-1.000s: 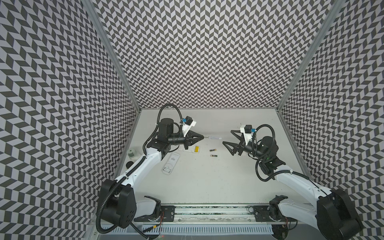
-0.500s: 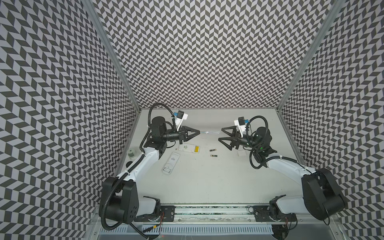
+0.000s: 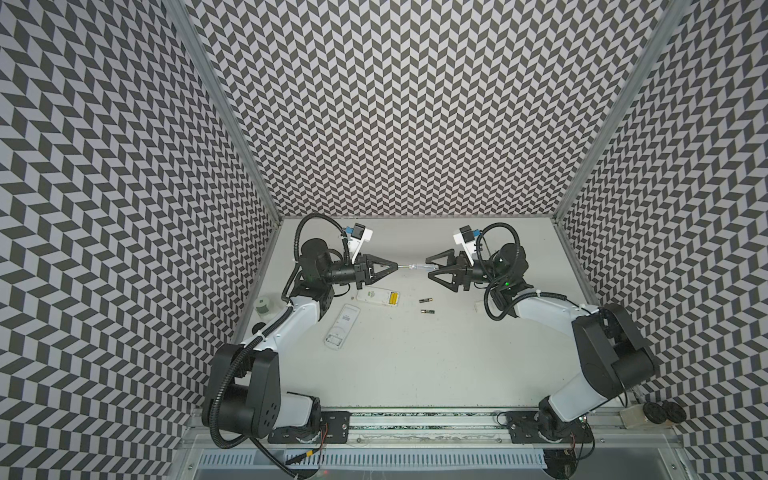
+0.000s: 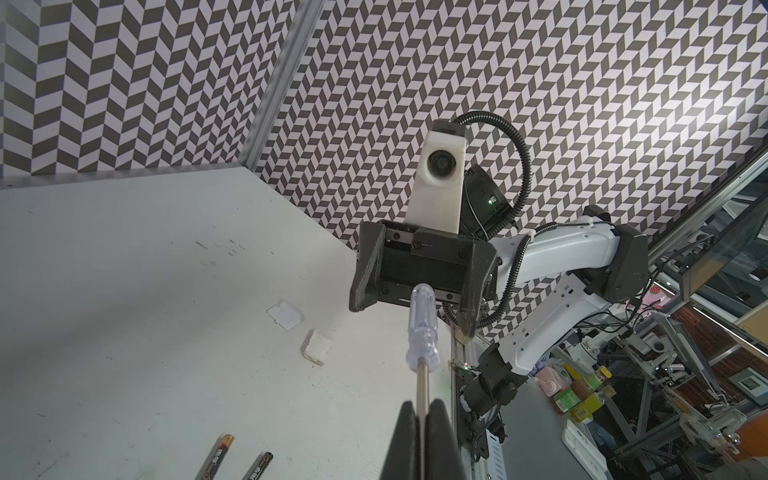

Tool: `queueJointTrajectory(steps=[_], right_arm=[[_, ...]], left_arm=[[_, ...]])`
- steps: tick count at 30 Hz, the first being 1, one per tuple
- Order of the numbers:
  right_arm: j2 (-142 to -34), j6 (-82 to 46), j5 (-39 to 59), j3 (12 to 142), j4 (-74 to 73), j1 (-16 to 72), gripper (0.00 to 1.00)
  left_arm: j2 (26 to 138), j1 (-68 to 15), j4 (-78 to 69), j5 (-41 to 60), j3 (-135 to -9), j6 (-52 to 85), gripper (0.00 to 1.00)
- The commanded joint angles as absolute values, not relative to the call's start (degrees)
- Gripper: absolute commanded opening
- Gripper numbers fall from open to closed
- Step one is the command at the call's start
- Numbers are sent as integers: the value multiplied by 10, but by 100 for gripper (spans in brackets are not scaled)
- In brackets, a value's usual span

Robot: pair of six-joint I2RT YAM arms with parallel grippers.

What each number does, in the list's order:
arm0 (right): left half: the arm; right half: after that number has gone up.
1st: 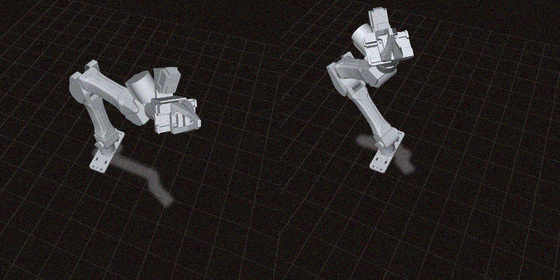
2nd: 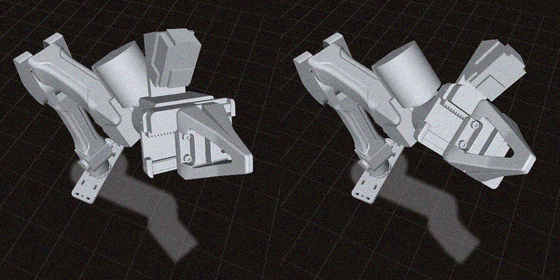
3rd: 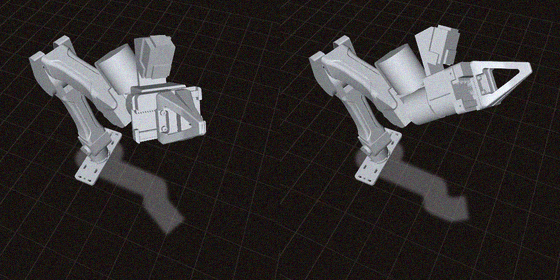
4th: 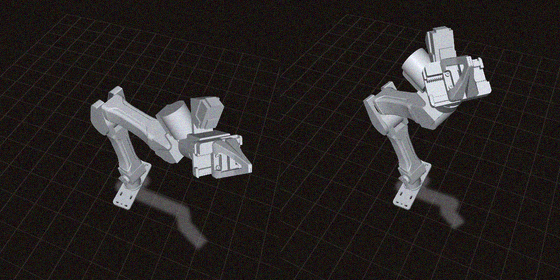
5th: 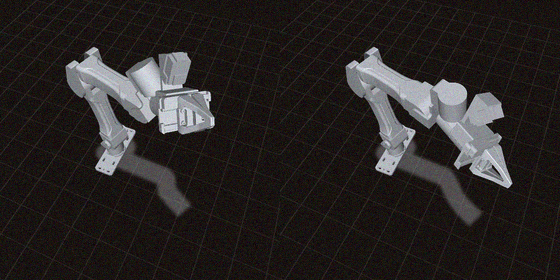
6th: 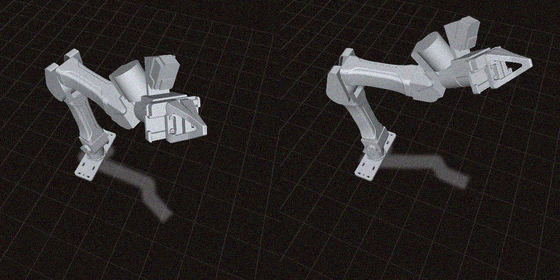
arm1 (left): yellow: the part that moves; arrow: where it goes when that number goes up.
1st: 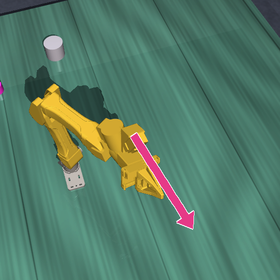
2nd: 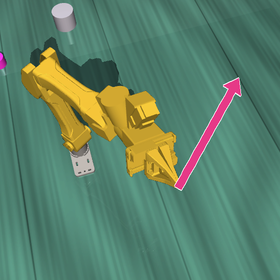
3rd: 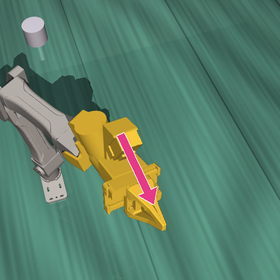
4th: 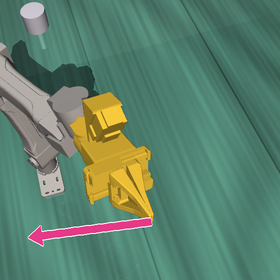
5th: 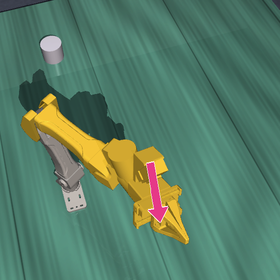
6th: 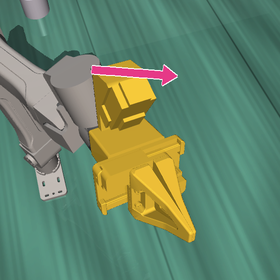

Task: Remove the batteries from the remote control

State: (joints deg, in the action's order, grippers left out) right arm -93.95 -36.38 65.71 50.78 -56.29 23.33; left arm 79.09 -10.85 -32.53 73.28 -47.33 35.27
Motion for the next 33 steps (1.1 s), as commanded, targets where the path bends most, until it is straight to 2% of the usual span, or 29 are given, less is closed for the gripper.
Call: queueJointTrajectory(steps=[1,4,7,11,15,19,24,26,30,33], right_arm=[[-969,-425,684,531,-658,244,67],[-1003,-493,684,523,-787,254,55],[-1028,-542,677,514,-888,256,54],[-1054,-551,684,529,-912,261,48],[-1050,-520,677,526,-893,265,47],[-1022,-419,660,510,-803,265,44],[-953,-105,606,550,-427,275,48],[-948,-101,605,544,-432,274,48],[-938,-98,604,514,-513,281,41],[-947,-135,613,491,-606,282,40]], left_arm=[[799,-112,-340,744,-478,352,0],[802,-112,-337,744,-485,354,0],[807,-112,-341,746,-479,354,0],[812,-115,-328,745,-487,349,0],[816,-117,-316,748,-486,338,0],[815,-117,-309,745,-492,339,0],[815,-119,-303,744,-488,332,0],[816,-118,-301,744,-497,334,0],[827,-120,-299,750,-507,329,0],[826,-122,-297,748,-510,329,0]])
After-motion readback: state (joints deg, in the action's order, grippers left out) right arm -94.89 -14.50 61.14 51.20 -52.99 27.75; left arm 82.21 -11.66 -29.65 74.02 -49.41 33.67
